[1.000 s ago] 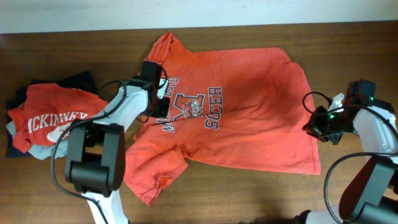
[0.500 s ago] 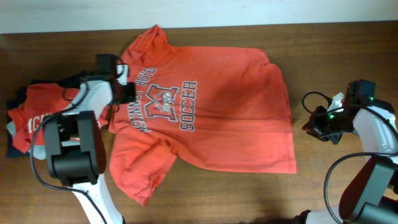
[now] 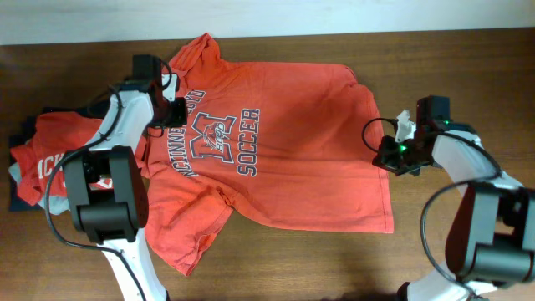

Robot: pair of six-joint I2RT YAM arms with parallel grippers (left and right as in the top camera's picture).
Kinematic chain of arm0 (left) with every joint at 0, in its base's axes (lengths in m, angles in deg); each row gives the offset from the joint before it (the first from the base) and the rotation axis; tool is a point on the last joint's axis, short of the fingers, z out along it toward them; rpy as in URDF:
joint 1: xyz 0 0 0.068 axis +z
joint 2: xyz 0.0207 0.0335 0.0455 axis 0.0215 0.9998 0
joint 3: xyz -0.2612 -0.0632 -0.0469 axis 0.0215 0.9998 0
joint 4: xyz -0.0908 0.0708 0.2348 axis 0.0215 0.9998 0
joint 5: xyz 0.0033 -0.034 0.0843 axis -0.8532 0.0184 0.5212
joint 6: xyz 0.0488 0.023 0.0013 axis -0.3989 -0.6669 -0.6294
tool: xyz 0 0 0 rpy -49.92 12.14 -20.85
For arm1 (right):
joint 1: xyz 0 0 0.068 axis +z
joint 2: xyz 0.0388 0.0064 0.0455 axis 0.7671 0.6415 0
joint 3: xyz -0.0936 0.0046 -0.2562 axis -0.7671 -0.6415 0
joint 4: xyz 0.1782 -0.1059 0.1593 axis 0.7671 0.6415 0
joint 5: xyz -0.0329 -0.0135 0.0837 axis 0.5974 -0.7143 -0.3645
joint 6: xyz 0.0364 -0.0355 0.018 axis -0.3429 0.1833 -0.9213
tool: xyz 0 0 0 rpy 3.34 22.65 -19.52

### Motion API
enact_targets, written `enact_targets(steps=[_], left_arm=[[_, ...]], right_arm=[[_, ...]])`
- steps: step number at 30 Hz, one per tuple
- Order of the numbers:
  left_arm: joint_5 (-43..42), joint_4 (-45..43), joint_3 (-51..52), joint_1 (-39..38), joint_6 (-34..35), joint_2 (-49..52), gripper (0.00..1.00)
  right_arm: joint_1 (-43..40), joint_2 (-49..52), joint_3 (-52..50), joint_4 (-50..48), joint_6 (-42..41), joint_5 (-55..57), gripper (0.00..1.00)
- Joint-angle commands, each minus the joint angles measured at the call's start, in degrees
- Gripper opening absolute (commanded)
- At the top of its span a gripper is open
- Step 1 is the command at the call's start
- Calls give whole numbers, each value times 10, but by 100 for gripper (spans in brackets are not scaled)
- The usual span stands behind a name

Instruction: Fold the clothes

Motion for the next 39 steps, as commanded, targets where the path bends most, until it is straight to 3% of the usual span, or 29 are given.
enact_targets(steps=[1, 5, 9, 12, 15, 17, 20, 23, 28, 29, 32, 35, 37, 39], left_arm=[[-8, 88, -118, 0, -1, 5, 22], [-8, 182, -223, -2, -1, 5, 23], [-8, 288, -334, -7, -1, 5, 24], [-8, 340, -383, -19, -28, 5, 27], [-8, 339, -382, -30, -51, 8, 37], [-8, 340, -382, -35, -51, 10, 40], [-7, 345, -382, -44, -51, 12, 45], [-7, 359, -382, -47, -51, 12, 50], [-8, 368, -382, -47, -51, 12, 52], [-10, 369, -382, -48, -51, 13, 51], [-29, 362, -358, -65, -51, 13, 43], [-28, 365, -329, -82, -53, 13, 42], [-26, 383, -302, -92, -52, 13, 42], [-19, 402, -283, -95, -40, 13, 42]], right_arm=[[3, 48, -4, -26, -19, 10, 10], [3, 84, -4, -63, -36, 38, 9], [-23, 104, -3, -78, -109, 212, 4], [-73, 103, 10, -68, -109, 206, 4], [-121, 103, 16, -57, -108, 188, 4], [-147, 103, 26, -40, -86, 108, 4], [-168, 85, 47, -24, -52, -38, 21], [-173, 52, 65, -1, -52, -42, 28], [-165, -39, 80, 9, -29, -94, 39], [-157, -48, 80, 8, -26, -111, 38], [-103, -50, 80, 9, -21, -123, 21], [-66, -45, 80, 16, -20, -87, 21], [-47, -45, 80, 31, -22, -47, 35], [-47, -45, 80, 43, -22, -48, 39]])
